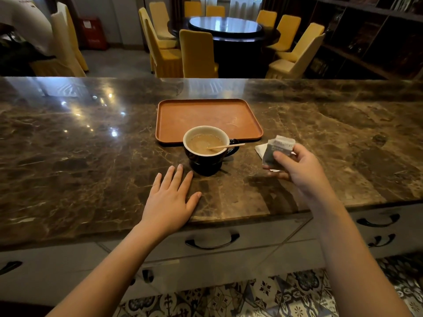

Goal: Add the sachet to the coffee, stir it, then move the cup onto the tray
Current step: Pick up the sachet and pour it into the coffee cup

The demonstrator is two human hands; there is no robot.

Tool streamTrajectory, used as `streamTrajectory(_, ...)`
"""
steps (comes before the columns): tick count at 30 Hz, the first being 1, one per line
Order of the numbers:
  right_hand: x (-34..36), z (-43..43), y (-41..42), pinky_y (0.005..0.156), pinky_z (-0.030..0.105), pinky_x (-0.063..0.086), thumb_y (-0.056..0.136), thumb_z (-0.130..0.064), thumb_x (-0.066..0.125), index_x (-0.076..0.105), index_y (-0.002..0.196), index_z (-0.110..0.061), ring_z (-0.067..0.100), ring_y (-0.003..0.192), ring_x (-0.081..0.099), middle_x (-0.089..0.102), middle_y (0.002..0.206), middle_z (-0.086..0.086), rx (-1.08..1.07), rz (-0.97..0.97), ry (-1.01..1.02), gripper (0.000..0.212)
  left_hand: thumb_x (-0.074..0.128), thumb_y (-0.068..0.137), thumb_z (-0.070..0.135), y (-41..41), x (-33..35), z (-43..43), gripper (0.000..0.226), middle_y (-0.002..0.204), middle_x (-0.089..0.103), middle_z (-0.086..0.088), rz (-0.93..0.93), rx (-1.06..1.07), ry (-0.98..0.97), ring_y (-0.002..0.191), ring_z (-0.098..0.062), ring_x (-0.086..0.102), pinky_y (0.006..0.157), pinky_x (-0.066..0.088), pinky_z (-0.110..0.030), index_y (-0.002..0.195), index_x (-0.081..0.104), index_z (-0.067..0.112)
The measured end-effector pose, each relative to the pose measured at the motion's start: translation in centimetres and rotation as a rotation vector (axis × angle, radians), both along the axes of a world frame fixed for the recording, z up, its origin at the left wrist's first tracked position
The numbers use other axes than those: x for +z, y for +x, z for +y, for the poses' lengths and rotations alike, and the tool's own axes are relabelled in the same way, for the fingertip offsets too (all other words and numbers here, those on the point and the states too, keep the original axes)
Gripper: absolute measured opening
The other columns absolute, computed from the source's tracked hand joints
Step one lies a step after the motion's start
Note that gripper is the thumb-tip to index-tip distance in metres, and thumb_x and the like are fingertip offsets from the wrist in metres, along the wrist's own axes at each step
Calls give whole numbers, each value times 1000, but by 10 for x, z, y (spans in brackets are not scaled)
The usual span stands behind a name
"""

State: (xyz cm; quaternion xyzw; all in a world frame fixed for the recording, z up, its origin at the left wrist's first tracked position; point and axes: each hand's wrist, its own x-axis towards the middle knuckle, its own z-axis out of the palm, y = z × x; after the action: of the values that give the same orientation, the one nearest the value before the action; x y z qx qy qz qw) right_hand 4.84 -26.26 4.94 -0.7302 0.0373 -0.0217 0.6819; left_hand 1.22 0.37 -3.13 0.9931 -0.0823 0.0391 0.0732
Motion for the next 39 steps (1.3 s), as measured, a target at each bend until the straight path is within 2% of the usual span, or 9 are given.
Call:
streamTrajectory(5,10,13,28,61,26,56,85,-10,61,58,109,-13,20,74,70,70,95,7,103,-48,-3,24,-4,80,65,1,-3,1,72,152,-5,1,-26,9,-13,133,-11,-16,108,-13,-35,142,0,29)
streamTrajectory(9,15,27,52,61,23,52,80,-9,66,63,102,-13,13,68,64,69,87,3,155,-38,5,22,-3,80,66,1,-5,1,71,152,-4,2,-38,16,-24,133,-10,-16,108,-13,-35,142,1,30)
streamTrajectory(13,22,37,72,62,21,53,76,-10,70,67,97,-14,15,77,65,71,92,6,180,-54,38,21,-2,80,66,0,-4,1,72,153,-2,3,-41,20,-37,133,-10,-16,108,-13,-35,142,3,30)
streamTrajectory(17,26,51,82,63,23,50,79,-14,68,66,100,-10,15,73,61,69,89,7,212,-115,-171,22,0,81,65,-1,-1,0,72,153,0,2,-43,24,-50,135,-10,-14,109,-13,-35,143,6,30)
streamTrajectory(22,29,63,87,58,17,49,84,-14,62,63,100,-9,12,73,62,65,88,4,219,-221,-451,16,9,85,61,-3,2,-2,67,155,3,1,-40,39,-61,140,-15,-7,112,-10,-37,144,10,29)
streamTrajectory(26,28,67,89,56,15,48,85,-15,62,62,94,-13,8,69,63,61,79,-5,240,-247,-547,9,8,84,62,-3,3,-3,68,155,3,1,-34,38,-64,140,-15,-6,113,-8,-38,144,10,29)
streamTrajectory(29,26,69,92,58,19,50,85,-16,62,62,92,-13,9,70,63,62,79,-4,249,-252,-565,8,7,83,63,-3,3,-2,69,155,4,2,-37,37,-69,140,-14,-6,113,-8,-38,144,11,30)
streamTrajectory(33,23,69,97,54,16,45,84,-16,62,61,87,-16,5,64,60,59,74,-9,256,-286,-639,3,10,85,63,-3,2,-2,68,155,6,1,-46,37,-78,140,-15,-5,112,-8,-38,144,12,30)
streamTrajectory(39,23,72,99,55,17,40,85,-14,61,57,83,-23,5,68,56,54,73,-15,311,-343,-729,10,10,85,63,-2,1,-1,67,155,5,3,-48,39,-76,140,-14,-6,111,-10,-37,143,11,31)
